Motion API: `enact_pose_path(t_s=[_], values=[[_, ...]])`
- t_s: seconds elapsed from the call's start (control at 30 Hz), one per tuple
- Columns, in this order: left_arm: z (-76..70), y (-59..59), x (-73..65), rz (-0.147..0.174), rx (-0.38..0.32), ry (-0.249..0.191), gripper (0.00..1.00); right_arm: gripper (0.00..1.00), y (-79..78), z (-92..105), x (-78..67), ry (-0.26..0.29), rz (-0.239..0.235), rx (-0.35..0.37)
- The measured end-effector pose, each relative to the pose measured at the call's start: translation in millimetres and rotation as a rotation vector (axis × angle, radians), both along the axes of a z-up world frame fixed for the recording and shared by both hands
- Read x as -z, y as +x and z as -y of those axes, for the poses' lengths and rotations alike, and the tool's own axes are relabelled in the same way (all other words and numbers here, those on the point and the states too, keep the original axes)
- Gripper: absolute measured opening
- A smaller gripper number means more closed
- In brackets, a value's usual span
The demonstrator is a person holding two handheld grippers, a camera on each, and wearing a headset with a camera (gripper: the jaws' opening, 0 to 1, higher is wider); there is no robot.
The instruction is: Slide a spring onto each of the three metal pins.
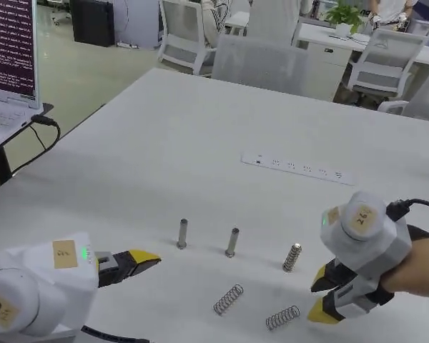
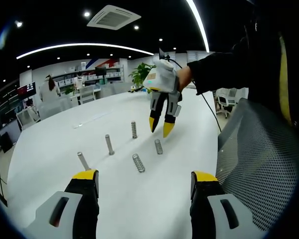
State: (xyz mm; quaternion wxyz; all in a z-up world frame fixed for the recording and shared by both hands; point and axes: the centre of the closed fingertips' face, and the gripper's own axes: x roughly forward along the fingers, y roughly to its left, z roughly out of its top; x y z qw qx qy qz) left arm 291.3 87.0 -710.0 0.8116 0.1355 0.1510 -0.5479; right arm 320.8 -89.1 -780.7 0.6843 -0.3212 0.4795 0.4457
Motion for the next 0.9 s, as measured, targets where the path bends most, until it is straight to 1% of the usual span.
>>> enact_pose_path(t_s=[0.37,0.73,0.9], values=[[-1.2,-1.1,-2.1,0.001,-0.005,-0.005,0.71,0.24,-4.7,-19.4,9.1,0.003,-0.007,-0.056],[-2.6,-0.3,-2.4,-0.005,-0.016,-0.014,0.69,0.21,-5.1,-27.9,15.7,-0.009,-0.016,-0.100],[-2.9,0.1,-2.9,-0.007,-0.020,-0.018,0.69,0.19,-4.9,-28.1,19.6,-0.031,-0.014,-0.109]])
